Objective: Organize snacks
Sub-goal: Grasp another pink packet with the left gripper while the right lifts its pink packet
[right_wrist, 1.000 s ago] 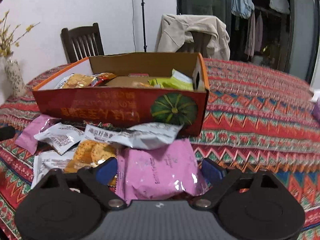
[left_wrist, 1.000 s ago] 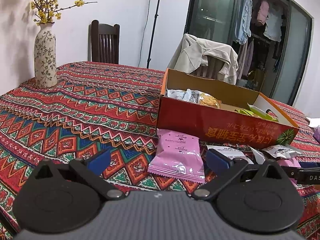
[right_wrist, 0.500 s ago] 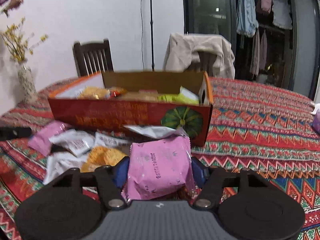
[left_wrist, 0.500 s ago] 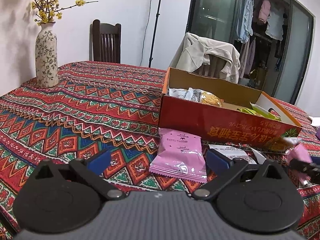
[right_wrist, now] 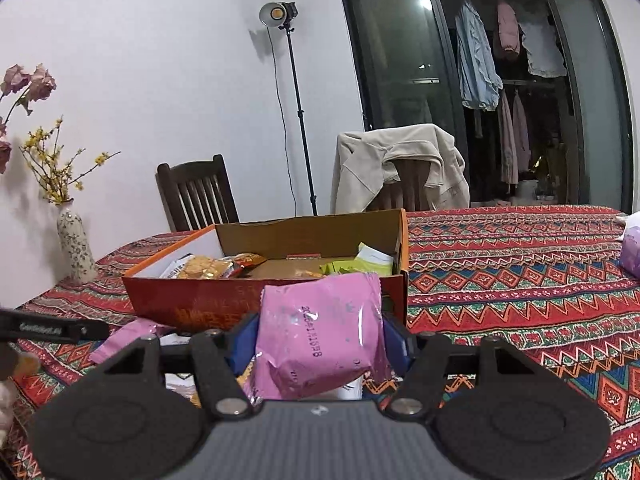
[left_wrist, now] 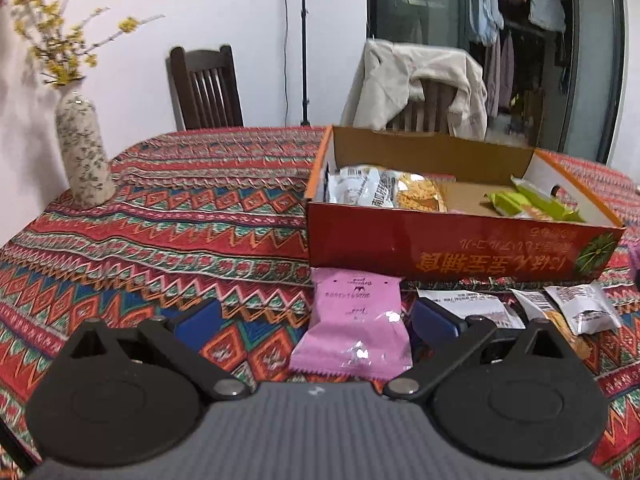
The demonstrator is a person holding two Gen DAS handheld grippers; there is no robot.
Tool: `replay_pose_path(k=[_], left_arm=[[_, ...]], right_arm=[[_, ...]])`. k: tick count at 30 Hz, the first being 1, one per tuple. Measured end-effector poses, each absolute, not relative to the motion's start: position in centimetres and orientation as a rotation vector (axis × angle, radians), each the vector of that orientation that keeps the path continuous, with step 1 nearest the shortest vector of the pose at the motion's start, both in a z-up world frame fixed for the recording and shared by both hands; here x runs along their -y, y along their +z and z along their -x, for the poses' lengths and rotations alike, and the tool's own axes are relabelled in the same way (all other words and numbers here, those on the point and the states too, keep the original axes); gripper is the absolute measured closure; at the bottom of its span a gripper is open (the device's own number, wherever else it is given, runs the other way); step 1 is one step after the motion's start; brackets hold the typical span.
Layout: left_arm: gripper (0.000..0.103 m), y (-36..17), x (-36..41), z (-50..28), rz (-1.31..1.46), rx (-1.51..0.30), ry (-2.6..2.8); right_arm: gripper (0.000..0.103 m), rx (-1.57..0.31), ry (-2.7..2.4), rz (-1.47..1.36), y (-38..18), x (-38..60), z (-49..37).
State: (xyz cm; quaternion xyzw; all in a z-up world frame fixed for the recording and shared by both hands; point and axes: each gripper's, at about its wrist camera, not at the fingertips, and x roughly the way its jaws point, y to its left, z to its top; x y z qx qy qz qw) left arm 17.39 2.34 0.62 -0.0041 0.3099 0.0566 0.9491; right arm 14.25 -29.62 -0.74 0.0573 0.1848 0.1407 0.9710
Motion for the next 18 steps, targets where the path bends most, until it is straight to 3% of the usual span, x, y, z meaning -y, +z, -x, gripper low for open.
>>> replay_pose_path(k=[11,18], left_arm=[[0.000,-2.7,-2.0,-22.3,0.025,-0.769,0.138],[0.001,-2.9,-2.1,-21.9,0.038,-0.755,0.140]], right_arm=[[0.039,-0.386,0.281,-0.124,-1.1,29.5,-14.3],[0.039,-0.392,0.279,-0.119,-1.1,29.4,-14.4]])
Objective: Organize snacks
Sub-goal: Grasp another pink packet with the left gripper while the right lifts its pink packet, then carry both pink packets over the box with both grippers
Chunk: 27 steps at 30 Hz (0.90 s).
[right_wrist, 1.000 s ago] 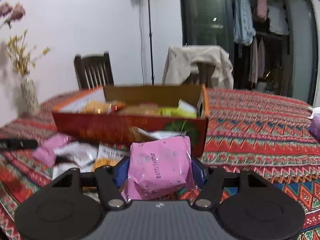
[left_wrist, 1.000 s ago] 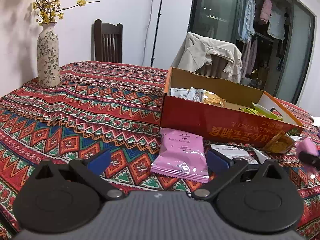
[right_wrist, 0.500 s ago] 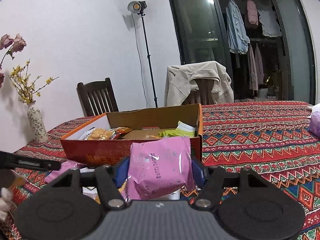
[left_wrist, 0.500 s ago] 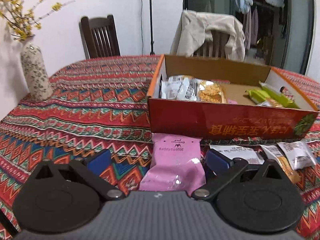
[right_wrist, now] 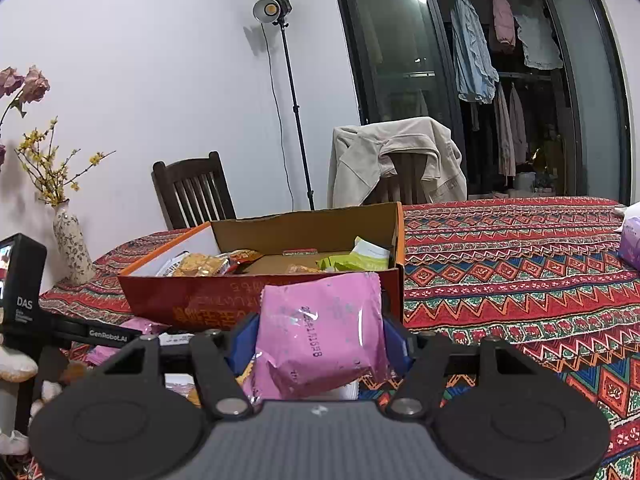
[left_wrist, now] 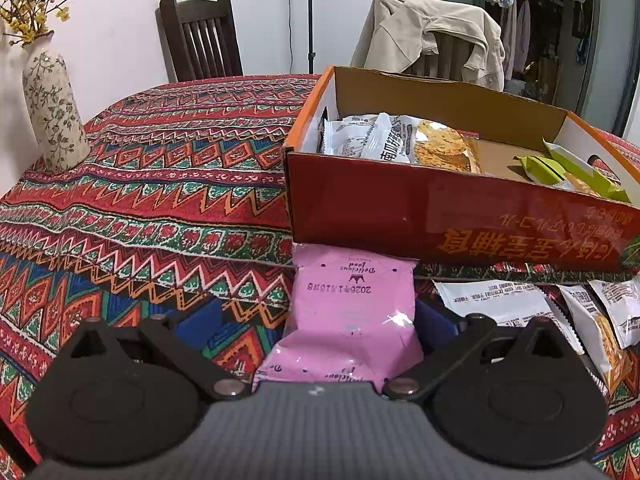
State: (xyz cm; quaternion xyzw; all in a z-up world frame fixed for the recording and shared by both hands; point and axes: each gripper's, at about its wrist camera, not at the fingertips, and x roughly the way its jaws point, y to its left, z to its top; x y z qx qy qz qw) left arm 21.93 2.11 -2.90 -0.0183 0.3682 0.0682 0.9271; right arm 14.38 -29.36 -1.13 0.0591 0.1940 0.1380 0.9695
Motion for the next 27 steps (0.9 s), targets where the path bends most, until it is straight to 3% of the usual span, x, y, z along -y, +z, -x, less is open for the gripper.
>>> replay_pose_path(k=[2,6,14,27], left_arm=[[0.004,-2.8,-2.1,-21.8,0.041,-0.750,0.141],[0.039,-2.3,-2.0,-21.3,0.039,-0.716,0.127],[0.042,-1.7,-2.4,-20.7,0.066,-0.671,0.102],[0.042,2.3,-1.1,-16.8,0.046,-0.450,0.069]], right_arm=[[0.039,-0.395,0.279,-0.118,-1.2,29.3,-14.3],[0.039,-0.400,0.274,-0.115,-1.3,29.3,-14.4],[0.039,-0.380,0.245,-0.118,-1.4,29.2,-14.5],[0.039,-0.313,0.259,-0.099,-0.7,29.0,-14.1]])
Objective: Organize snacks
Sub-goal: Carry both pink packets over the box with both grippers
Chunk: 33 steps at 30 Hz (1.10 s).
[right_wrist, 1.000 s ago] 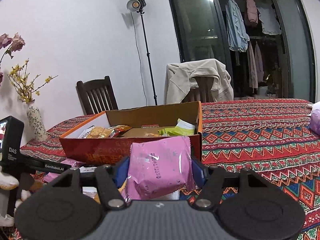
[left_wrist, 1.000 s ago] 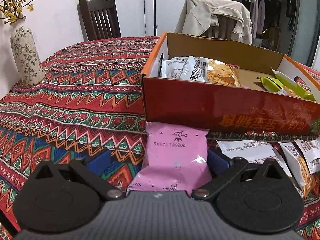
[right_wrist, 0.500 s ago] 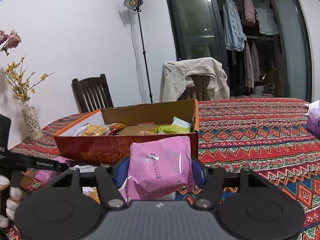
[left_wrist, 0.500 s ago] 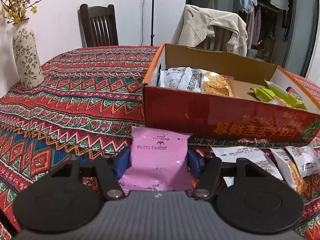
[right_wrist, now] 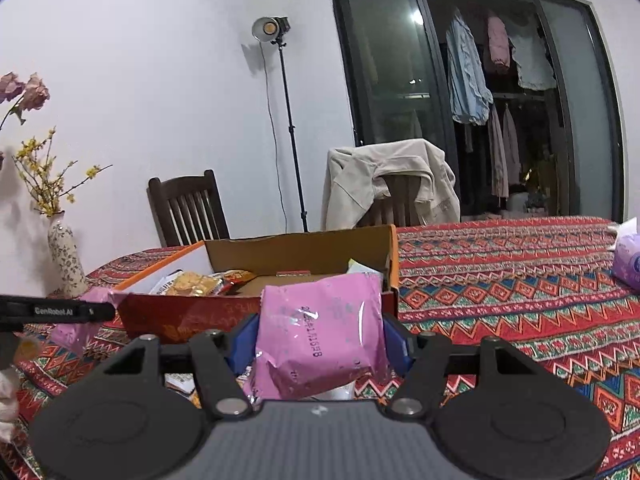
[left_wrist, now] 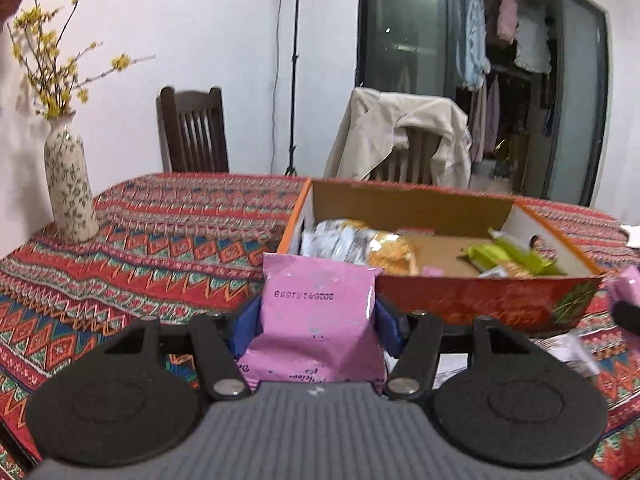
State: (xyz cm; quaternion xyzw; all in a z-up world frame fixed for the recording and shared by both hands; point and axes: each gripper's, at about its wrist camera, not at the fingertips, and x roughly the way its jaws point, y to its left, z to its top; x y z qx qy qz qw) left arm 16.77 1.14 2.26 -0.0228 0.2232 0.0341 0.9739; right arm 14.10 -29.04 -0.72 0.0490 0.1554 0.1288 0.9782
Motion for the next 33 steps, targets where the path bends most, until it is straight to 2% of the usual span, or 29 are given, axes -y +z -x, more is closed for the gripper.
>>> replay_pose_path(k=[10,21,33], left_arm=[[0.042,6.8,0.3,-17.3,0.025,-0.365,0.015],[0.042,10.2,2.2,-22.1,0.038,-0.310,0.024],[0.042,7.8,2.1,-28.6,0.090,-0.328,0.069]], right_arm=[[0.039,-0.290,0.294,-0.061,3.3,27.7,-14.8],[0.039,-0.256,0.259,-0.064,8.0,25.2,-21.0],[0.039,-0.253,0.208,-0.085,5.7,24.4,-26.7]])
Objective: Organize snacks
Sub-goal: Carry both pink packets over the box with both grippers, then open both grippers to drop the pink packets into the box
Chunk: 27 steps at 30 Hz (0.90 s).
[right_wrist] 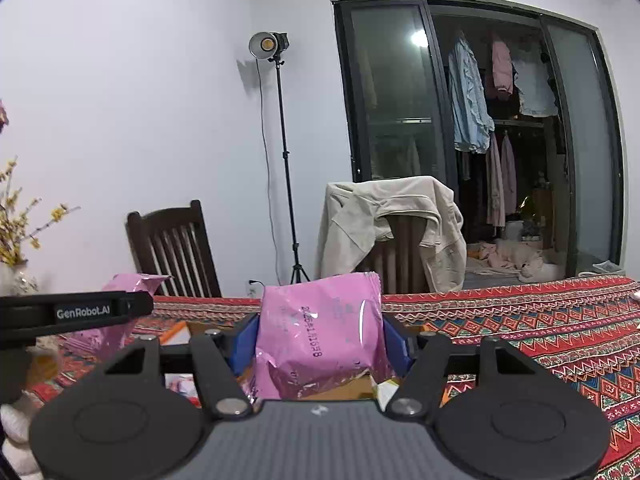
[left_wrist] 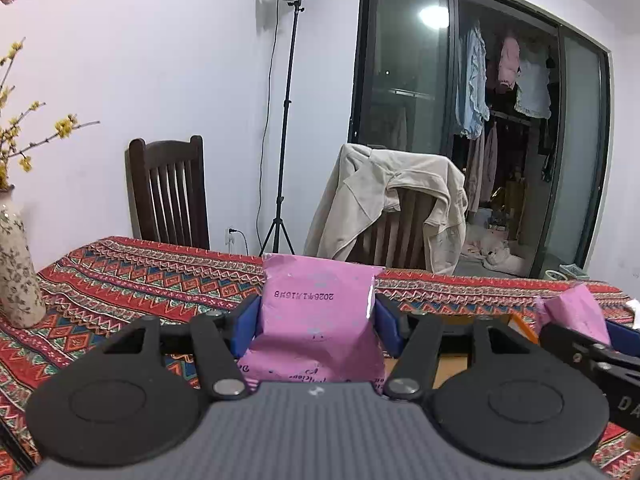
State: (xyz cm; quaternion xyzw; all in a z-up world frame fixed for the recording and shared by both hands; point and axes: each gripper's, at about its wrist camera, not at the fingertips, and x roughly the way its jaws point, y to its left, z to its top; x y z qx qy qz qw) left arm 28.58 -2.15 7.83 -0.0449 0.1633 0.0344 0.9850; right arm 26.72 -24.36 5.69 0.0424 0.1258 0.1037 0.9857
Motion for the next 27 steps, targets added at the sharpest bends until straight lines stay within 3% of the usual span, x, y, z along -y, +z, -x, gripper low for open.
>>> replay_pose_path(k=[13,14,16,17,20,27], left_arm=[[0.040,4.9,1.6,-29.7,0.085,-0.353,0.058],[0.037,4.8,1.5,-29.6,0.091,-0.354,0.062],[0.001,4.7,1.3,-29.2,0.108,-0.338,0.059],[0.000,4.7,1.1,-28.9,0.121,-0.319,0.074],[0.000,4.7,0.7,-28.9,0.132,-0.319,0.071],[0.000,4.5,0.5,-29.2,0.137,-0.333,0.102]], right_arm=[[0.038,-0.313,0.238,-0.100,2.5,24.9,-28.5],[0.037,-0.323,0.239,-0.099,2.4,24.8,-28.6],[0.024,-0.338,0.247,-0.101,2.0,24.9,-28.8],[0.022,-0.336,0.249,-0.103,2.0,24.9,-28.8],[0.000,-0.339,0.244,-0.119,1.9,25.1,-28.8],[0.000,-0.350,0.229,-0.122,1.7,25.1,-28.9]])
